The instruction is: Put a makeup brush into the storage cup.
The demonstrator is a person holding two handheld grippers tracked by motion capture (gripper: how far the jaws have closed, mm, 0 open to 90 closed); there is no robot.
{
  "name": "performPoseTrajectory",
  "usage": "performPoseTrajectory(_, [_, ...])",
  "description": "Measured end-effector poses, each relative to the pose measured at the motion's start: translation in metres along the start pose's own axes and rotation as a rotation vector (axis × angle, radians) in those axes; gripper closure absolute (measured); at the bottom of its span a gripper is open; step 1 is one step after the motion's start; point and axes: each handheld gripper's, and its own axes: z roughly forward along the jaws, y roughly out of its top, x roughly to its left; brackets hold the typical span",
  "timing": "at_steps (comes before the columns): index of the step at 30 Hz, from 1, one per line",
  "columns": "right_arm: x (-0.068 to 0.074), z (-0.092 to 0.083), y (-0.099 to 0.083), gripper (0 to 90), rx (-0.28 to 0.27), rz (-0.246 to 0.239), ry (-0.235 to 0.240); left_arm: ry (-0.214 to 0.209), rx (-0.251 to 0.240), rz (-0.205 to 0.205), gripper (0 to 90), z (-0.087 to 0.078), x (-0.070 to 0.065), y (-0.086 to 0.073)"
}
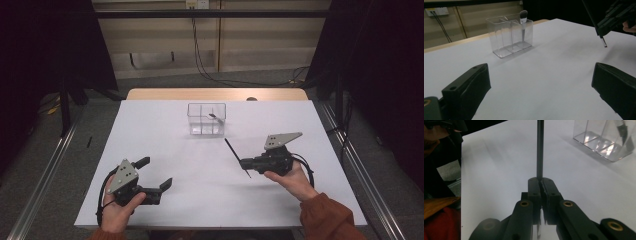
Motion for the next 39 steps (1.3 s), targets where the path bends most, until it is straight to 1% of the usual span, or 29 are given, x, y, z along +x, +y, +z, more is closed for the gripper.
performPoseTrajectory(3, [0.003, 0.003, 0.003, 86.9, 0.006, -0.011, 0.009, -0.031, 0.008, 0.003, 1.6, 0.003, -0.003, 0.001])
performPoseTrajectory(4, [0.004, 0.004, 0.005, 86.8, 0.003, -0.014, 0.010, -0.040, 0.020, 0.004, 1.6, 0.005, -0.005, 0.002])
performPoseTrajectory(5, [0.006, 0.005, 0.006, 86.9, 0.006, -0.019, 0.011, -0.046, 0.032, 0.015, 1.6, 0.006, -0.006, 0.004])
performPoseTrajectory(7, [0.010, 0.006, 0.009, 86.9, 0.013, -0.033, 0.023, -0.073, 0.032, 0.017, 1.6, 0.008, -0.010, 0.006])
performPoseTrajectory(8, [0.011, 0.007, 0.010, 86.8, 0.018, -0.037, 0.030, -0.079, 0.030, 0.017, 1.6, 0.010, -0.012, 0.008])
performPoseTrajectory(9, [0.012, 0.008, 0.011, 86.9, 0.026, -0.049, 0.033, -0.092, 0.031, 0.028, 1.6, 0.011, -0.013, 0.009])
performPoseTrajectory(11, [0.014, 0.010, 0.014, 86.9, 0.041, -0.061, 0.042, -0.108, 0.037, 0.034, 1.6, 0.014, -0.017, 0.013])
performPoseTrajectory(12, [0.015, 0.011, 0.016, 86.8, 0.047, -0.067, 0.046, -0.126, 0.032, 0.022, 1.7, 0.016, -0.018, 0.014])
performPoseTrajectory(13, [0.016, 0.012, 0.017, 86.8, 0.052, -0.071, 0.050, -0.134, 0.031, 0.028, 2.1, 0.018, -0.019, 0.016])
performPoseTrajectory(14, [0.017, 0.013, 0.019, 86.8, 0.059, -0.075, 0.054, -0.134, 0.035, 0.036, 2.7, 0.020, -0.021, 0.017])
performPoseTrajectory(17, [0.020, 0.016, 0.024, 86.9, 0.075, -0.088, 0.063, -0.151, 0.032, 0.052, 2.8, 0.025, -0.024, 0.022])
performPoseTrajectory(18, [0.021, 0.017, 0.025, 86.8, 0.081, -0.093, 0.065, -0.148, 0.035, 0.057, 2.9, 0.026, -0.025, 0.024])
performPoseTrajectory(19, [0.021, 0.017, 0.026, 86.8, 0.091, -0.099, 0.068, -0.161, 0.039, 0.060, 2.8, 0.027, -0.026, 0.026])
performPoseTrajectory(20, [0.022, 0.018, 0.027, 86.8, 0.102, -0.101, 0.067, -0.161, 0.039, 0.066, 2.9, 0.029, -0.027, 0.027])
performPoseTrajectory(22, [0.022, 0.018, 0.028, 86.8, 0.116, -0.110, 0.069, -0.181, 0.039, 0.057, 2.8, 0.032, -0.028, 0.030])
performPoseTrajectory(25, [0.020, 0.017, 0.030, 86.9, 0.139, -0.118, 0.071, -0.191, 0.058, 0.079, 3.6, 0.038, -0.029, 0.034])
performPoseTrajectory(28, [0.020, 0.016, 0.032, 86.8, 0.158, -0.123, 0.074, -0.206, 0.072, 0.090, 3.5, 0.044, -0.032, 0.036])
performPoseTrajectory(33, [0.021, 0.017, 0.034, 86.9, 0.209, -0.152, 0.089, -0.223, 0.095, 0.116, 3.5, 0.050, -0.035, 0.039])
performPoseTrajectory(35, [0.021, 0.018, 0.036, 86.9, 0.227, -0.162, 0.101, -0.220, 0.105, 0.122, 3.5, 0.052, -0.035, 0.041])
performPoseTrajectory(36, [0.022, 0.019, 0.037, 86.9, 0.237, -0.168, 0.101, -0.222, 0.107, 0.115, 3.5, 0.053, -0.035, 0.042])
performPoseTrajectory(37, [0.022, 0.020, 0.037, 86.9, 0.252, -0.172, 0.103, -0.227, 0.115, 0.121, 3.5, 0.053, -0.035, 0.044])
performPoseTrajectory(39, [0.023, 0.022, 0.039, 86.9, 0.274, -0.184, 0.111, -0.223, 0.127, 0.129, 3.5, 0.055, -0.035, 0.045])
